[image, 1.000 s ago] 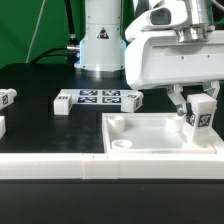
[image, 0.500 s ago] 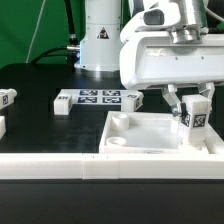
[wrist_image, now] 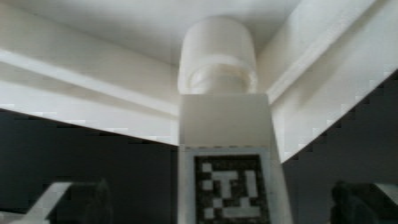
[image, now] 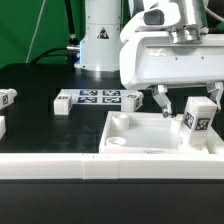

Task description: Assemble one leg

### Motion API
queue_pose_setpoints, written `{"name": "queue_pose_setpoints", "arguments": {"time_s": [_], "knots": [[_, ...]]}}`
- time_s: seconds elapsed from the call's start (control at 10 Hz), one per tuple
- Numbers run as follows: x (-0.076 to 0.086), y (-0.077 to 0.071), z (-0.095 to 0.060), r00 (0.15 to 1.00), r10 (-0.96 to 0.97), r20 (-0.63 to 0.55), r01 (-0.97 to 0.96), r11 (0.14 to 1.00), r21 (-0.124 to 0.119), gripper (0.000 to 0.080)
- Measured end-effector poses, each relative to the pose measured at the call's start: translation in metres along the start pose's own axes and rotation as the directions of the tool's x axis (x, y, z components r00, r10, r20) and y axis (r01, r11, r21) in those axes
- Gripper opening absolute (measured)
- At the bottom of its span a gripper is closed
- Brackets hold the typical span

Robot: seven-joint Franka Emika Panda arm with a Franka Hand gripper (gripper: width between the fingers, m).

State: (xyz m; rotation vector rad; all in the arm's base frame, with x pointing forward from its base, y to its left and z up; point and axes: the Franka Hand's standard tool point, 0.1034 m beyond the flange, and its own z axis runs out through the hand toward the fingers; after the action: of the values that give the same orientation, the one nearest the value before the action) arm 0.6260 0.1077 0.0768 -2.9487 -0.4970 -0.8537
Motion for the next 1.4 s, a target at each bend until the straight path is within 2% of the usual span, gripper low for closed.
{"name": "queue_pose_setpoints", "arguments": {"time_s": [0.2, 0.5, 0.6, 0.8, 0.9, 1.0, 1.1, 1.2, 1.3, 1.4], "knots": [[0.0, 0.0, 0.0, 1.0, 0.0, 0.0, 0.0, 1.0, 0.0, 0.0648], [0.011, 0.002, -0.012, 1.0, -0.004, -0.006, 0.004, 1.0, -0.001, 0.0649], [0.015, 0.002, -0.018, 1.0, -0.005, 0.011, 0.005, 1.0, 0.006, 0.0649], [0.013, 0.0, -0.017, 1.0, -0.005, 0.028, 0.004, 1.0, 0.013, 0.0649], [0.01, -0.003, -0.015, 0.997, -0.002, 0.074, -0.001, 1.0, 0.031, 0.0649], [0.009, -0.006, -0.012, 0.981, 0.031, 0.189, -0.043, 0.997, 0.059, 0.0649], [0.017, -0.004, -0.01, 0.971, 0.054, 0.235, -0.07, 0.996, 0.06, 0.0649], [0.013, -0.008, -0.01, 0.938, 0.066, 0.341, -0.095, 0.993, 0.072, 0.0649], [0.013, -0.005, -0.009, 0.904, 0.059, 0.424, -0.105, 0.991, 0.086, 0.0649], [0.014, -0.001, -0.006, 0.887, 0.053, 0.459, -0.107, 0.99, 0.093, 0.0649]]}}
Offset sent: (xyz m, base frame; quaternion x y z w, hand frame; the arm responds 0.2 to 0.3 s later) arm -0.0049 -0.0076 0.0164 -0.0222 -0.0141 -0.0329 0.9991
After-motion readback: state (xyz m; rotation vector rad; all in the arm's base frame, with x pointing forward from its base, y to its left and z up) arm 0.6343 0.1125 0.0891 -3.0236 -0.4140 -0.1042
